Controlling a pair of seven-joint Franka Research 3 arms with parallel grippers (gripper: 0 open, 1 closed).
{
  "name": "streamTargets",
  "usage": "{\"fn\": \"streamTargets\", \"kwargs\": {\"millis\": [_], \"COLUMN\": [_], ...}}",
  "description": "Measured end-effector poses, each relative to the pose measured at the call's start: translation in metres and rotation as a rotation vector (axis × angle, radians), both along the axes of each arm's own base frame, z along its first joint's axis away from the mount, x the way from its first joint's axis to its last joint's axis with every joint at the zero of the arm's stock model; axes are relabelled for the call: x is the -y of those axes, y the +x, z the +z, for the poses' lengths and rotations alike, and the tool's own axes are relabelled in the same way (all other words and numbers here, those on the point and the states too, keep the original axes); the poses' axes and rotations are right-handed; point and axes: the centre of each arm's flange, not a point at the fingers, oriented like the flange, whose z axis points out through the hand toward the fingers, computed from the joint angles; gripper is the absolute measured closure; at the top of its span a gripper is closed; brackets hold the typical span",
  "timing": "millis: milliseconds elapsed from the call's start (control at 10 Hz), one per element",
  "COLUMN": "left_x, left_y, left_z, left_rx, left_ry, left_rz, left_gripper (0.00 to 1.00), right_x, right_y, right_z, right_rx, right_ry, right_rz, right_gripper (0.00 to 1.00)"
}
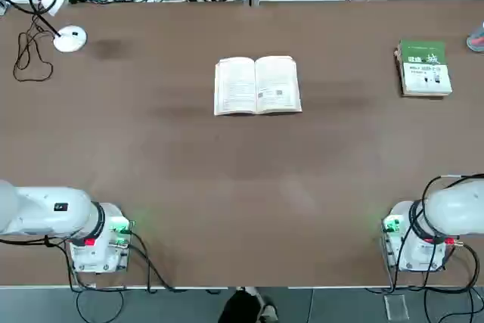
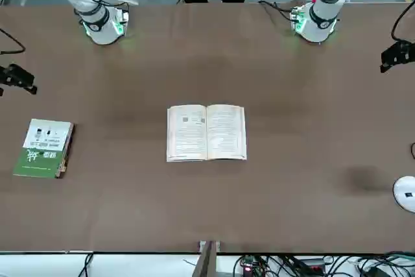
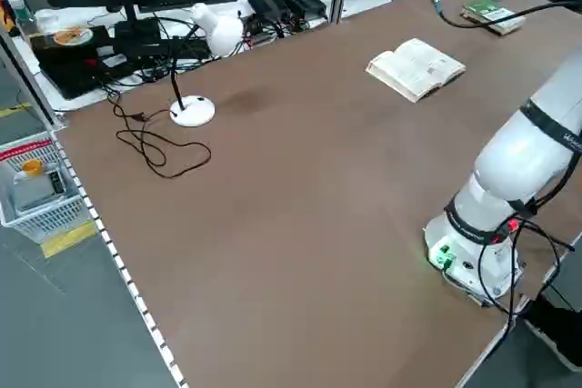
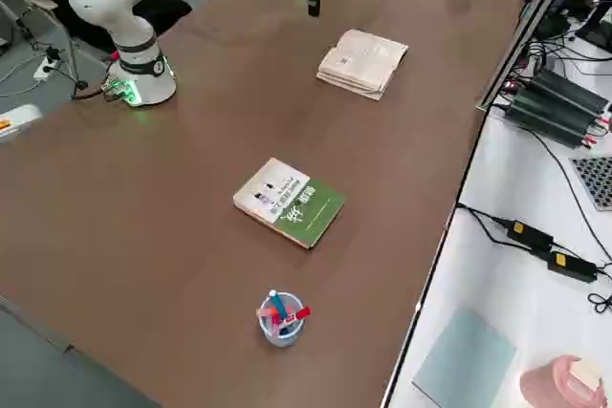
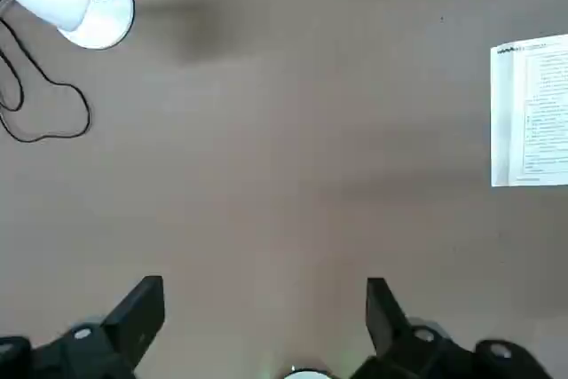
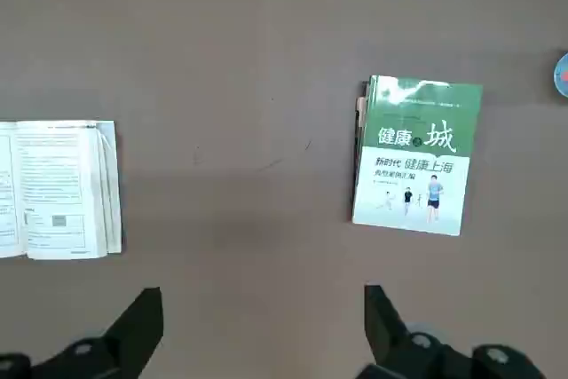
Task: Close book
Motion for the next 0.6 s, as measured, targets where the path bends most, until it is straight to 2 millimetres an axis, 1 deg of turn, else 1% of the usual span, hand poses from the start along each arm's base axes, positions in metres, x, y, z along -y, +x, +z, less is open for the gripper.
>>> {"fn": "streamTargets", "kwargs": {"millis": [600], "left_x": [0.000], "left_y": [0.001], "left_z": [0.001], "left_rx": [0.003], "left_ry": [0.004], "left_rz": [-0.002], "left_gripper": [0.00], "right_x": [-0.002], "right_y": [0.012], "right_z": [-0.019], "right_rx": [-0.010], "right_ry": [-0.002], "right_rz": [0.000], "right_gripper": [0.00]}}
